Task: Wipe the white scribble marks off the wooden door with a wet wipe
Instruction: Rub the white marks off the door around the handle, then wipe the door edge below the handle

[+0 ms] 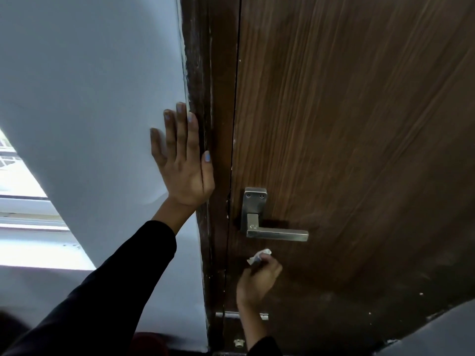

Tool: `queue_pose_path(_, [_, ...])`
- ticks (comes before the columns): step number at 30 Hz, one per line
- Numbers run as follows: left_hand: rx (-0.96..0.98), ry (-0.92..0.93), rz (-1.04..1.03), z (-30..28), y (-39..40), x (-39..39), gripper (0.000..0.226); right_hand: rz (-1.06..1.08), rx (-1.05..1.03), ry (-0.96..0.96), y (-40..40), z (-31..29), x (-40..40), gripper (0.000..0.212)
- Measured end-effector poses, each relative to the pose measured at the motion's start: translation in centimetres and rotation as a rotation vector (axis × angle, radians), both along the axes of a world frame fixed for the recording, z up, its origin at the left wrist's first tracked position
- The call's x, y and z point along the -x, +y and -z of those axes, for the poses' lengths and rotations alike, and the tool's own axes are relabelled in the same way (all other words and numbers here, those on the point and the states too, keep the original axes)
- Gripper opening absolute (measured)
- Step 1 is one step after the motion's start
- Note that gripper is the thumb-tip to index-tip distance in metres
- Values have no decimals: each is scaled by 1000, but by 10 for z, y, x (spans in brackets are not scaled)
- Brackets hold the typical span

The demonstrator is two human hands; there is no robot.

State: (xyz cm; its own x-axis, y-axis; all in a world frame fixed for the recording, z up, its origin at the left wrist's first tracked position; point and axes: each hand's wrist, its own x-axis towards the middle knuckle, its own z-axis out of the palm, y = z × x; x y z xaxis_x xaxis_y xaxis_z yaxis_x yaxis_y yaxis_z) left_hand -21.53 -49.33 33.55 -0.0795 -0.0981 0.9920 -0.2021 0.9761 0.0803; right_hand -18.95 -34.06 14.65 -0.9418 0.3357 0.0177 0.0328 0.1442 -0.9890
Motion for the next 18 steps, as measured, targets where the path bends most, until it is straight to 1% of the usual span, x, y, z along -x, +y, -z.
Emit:
queue_pose_path(1, [14, -5, -2, 2, 0, 1, 58, 68, -7, -33, 11, -7, 2, 38])
queue_pose_path(2, [16, -23, 16, 2, 2, 0, 59, 97, -29, 52, 19, -8, 16, 37])
queue_pose_path(4, [-6, -40, 13, 3, 1, 1, 59, 90, -59, 162, 16, -21, 10, 33])
queue_pose_path(6, [-4, -31, 18, 2, -1, 1, 60, 104, -50, 324, 11, -33, 13, 26])
queue_pose_path(7, [-1, -38, 23, 3, -1, 1, 60, 83, -95, 363, 8, -35, 17, 21])
queue_pose_path(9, [25, -44, 23, 3, -2, 1, 61, 56, -316, 405, -3, -35, 10, 12])
queue_pose_path(11, [39, -52, 37, 4, -1, 1, 61, 13, -462, 412, -6, -33, -2, 15])
queue_pose_path(12, [40, -53, 41, 4, -1, 1, 61, 10, -501, 435, -3, -33, 0, 17])
queue_pose_path(15, [19, -46, 56, 4, -1, 1, 61, 12, -518, 549, 2, -30, 7, 22])
queue_pose_path(16, [16, -47, 63, 3, -1, 1, 62, 1, -464, 569, -1, -30, 7, 25])
queue_pose_path(18, [2, -70, 80, 6, 2, -1, 63, -104, -372, 490, -14, -16, 0, 25])
